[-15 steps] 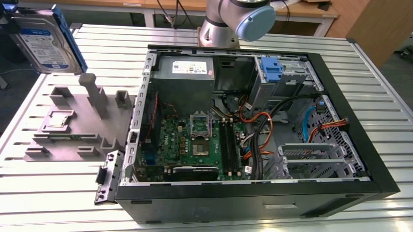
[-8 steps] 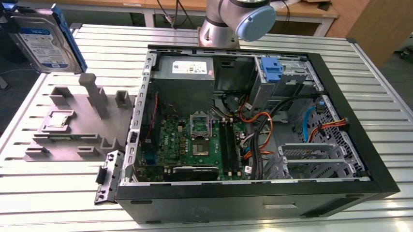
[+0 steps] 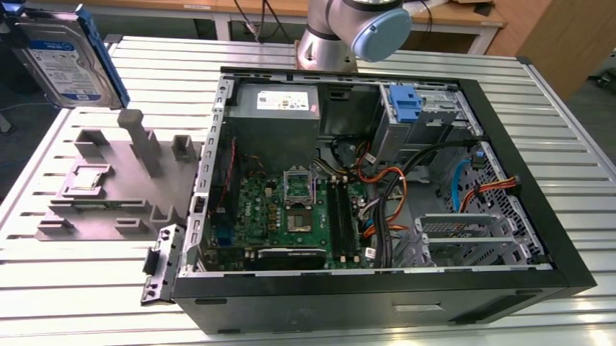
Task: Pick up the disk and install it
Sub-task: 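Pick up the disk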
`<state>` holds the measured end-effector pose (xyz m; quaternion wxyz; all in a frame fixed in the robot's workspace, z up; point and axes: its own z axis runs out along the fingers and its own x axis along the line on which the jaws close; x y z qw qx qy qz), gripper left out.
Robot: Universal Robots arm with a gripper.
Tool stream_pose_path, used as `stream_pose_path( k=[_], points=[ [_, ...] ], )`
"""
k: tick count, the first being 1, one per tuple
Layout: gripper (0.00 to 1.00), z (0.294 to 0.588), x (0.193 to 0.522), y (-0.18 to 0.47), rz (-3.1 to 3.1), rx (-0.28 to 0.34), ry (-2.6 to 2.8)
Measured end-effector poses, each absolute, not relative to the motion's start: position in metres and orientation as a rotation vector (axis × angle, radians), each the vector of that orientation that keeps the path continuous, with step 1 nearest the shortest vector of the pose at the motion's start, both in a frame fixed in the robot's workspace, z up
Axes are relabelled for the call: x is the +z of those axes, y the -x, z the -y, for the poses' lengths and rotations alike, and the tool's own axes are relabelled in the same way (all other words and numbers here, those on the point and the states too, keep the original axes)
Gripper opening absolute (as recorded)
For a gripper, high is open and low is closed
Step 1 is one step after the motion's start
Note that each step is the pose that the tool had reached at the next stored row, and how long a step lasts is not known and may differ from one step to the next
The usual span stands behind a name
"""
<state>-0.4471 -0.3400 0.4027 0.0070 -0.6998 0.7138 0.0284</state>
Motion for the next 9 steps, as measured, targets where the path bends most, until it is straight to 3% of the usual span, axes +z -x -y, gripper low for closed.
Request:
stream_pose_path(
  k=[9],
  points=[
    [0.37,0.3400,0.4045,0.4471,-2.232,0.089,2.189]
  ],
)
